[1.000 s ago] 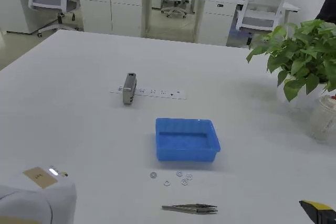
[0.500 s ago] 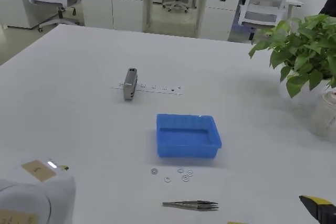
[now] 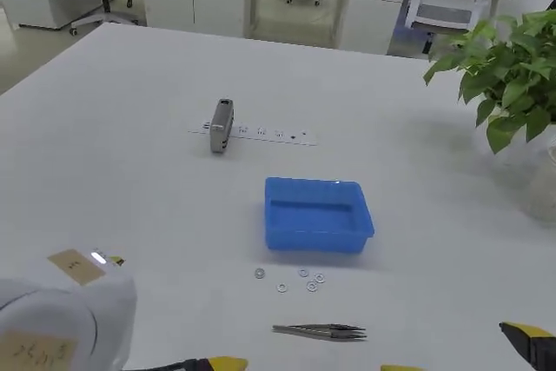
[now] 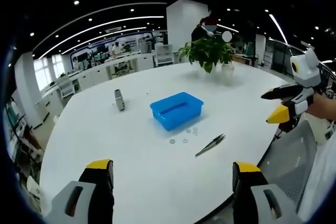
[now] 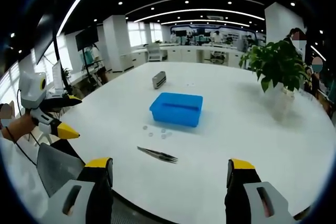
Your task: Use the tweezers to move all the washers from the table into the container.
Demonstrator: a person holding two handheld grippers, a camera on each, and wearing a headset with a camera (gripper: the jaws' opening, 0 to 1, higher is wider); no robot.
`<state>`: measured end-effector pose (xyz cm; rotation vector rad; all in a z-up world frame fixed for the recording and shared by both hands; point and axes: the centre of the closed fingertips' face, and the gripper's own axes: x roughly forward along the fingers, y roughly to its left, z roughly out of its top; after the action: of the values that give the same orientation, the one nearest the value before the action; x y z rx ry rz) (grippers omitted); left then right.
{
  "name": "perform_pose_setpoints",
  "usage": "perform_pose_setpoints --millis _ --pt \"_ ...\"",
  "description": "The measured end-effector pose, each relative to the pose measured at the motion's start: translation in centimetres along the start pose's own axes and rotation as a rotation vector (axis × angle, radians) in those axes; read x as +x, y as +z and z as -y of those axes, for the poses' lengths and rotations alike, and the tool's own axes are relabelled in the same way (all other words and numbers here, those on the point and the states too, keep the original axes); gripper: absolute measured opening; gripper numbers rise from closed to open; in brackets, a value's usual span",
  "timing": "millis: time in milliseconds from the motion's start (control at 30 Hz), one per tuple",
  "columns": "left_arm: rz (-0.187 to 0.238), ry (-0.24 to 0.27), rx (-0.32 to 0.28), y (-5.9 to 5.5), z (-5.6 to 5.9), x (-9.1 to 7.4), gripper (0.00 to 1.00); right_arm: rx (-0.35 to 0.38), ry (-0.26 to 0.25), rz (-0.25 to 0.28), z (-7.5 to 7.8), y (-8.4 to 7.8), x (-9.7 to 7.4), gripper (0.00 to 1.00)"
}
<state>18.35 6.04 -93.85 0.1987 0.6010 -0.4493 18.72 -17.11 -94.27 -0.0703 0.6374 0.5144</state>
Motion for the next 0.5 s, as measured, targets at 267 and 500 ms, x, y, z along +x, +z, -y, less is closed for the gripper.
perform_pose_setpoints --millis 267,500 --pt "0.024 -0.025 0.025 1.0 0.1 1.1 0.91 -0.003 0.013 -0.016 0.2 0.2 1.0 0.87" --pt "0.067 -0.079 0.084 2.3 0.9 2.6 0.79 -0.003 0.028 -0.02 0.4 0.7 1.8 0.85"
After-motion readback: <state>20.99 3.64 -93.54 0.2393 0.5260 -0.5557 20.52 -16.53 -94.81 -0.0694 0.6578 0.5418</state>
